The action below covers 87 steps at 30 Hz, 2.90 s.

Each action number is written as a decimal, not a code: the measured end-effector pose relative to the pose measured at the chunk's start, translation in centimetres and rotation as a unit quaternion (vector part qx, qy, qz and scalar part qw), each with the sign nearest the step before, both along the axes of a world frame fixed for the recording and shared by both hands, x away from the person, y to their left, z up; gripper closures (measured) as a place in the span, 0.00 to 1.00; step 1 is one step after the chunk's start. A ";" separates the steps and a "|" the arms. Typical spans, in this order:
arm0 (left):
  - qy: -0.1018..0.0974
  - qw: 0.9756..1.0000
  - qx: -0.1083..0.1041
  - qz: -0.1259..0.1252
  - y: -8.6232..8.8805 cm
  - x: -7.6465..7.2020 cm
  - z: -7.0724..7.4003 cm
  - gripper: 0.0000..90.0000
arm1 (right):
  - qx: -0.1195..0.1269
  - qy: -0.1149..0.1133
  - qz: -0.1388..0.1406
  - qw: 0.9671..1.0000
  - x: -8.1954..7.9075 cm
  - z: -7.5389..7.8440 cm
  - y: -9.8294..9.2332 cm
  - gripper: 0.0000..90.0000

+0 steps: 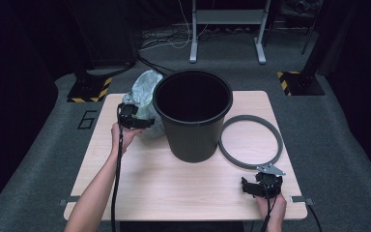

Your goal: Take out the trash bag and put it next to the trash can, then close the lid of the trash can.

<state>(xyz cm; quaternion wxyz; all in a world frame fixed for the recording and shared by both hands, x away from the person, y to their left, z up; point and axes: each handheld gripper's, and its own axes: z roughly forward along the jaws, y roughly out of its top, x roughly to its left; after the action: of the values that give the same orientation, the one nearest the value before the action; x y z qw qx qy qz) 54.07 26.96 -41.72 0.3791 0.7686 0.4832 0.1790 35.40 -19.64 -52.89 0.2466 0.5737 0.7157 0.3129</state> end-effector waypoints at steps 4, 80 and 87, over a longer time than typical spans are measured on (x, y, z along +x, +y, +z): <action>0.005 1.000 -0.003 -0.007 0.1 -0.8 0.2 0.12 | 0.000 0.000 -0.001 1.000 0.0 0.0 0.0 0.08; 0.010 0.998 0.054 0.025 3.8 -14.7 -11.3 0.00 | 0.034 -0.019 0.016 0.999 -1.0 0.8 -1.8 0.08; 0.010 0.998 0.053 0.029 3.5 -14.5 -11.4 0.00 | 0.033 -0.017 0.016 0.999 -0.3 1.9 -2.7 0.08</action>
<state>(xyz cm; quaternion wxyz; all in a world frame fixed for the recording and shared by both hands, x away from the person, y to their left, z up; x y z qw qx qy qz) 39.59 30.49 -53.07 0.3273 0.7750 0.4991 0.2077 35.07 -22.33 -50.96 0.2351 0.5644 0.7098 0.3499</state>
